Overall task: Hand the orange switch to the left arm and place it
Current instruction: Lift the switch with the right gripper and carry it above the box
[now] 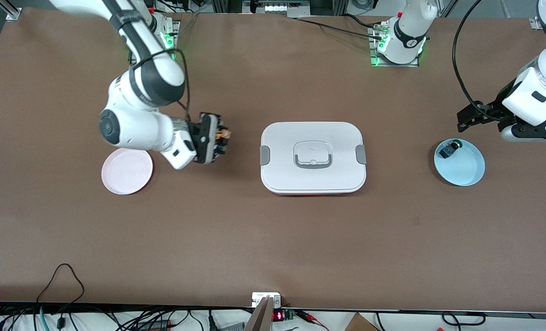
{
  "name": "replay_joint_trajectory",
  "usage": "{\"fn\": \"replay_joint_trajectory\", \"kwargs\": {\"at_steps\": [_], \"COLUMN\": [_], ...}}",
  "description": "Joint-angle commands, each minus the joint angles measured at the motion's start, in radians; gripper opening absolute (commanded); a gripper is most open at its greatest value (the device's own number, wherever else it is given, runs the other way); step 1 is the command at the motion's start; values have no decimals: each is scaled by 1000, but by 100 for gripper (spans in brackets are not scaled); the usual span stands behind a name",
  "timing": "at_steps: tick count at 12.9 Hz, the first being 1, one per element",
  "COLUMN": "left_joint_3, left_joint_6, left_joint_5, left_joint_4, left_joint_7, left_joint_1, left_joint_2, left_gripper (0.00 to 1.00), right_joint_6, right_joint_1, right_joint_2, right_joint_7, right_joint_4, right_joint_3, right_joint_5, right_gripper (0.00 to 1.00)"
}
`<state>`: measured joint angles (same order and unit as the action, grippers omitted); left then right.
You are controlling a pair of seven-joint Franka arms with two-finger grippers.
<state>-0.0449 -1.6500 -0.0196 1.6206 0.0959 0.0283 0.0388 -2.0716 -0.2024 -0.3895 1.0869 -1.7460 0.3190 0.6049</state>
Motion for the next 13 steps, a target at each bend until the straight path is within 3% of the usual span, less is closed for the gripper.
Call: {"fn": "replay_joint_trajectory", "kwargs": {"at_steps": [1,5,6,9,13], "left_joint_3": [5,2,-3,7,7], "left_joint_6": [16,54,87,209,340], "left_joint_5": [-95,-229,-247,-501,-891], "left_joint_4": [-28,-28,-30,-28,-13], "left_joint_7": [-16,-16,-16,-18,-19], "left_joint_1": [-24,-22,-21,-79,-160], "left_joint_2": [18,39,47,96,190], "left_gripper": [100,100,100,100,100], "right_joint_6": [-47,-198,-225,-309,-396], "right_joint_1": [-90,-192,-198,-218,-245], "right_joint_2": [-42,-69,-71,-71,-71], "right_joint_7": [-99,-23,-16,31,290], "right_joint_4": [95,190,206,243,244], "right_joint_3": [3,5,9,18,17], "right_joint_5": [91,110,152,352,802], "right_gripper": [47,47,47,47,47]}}
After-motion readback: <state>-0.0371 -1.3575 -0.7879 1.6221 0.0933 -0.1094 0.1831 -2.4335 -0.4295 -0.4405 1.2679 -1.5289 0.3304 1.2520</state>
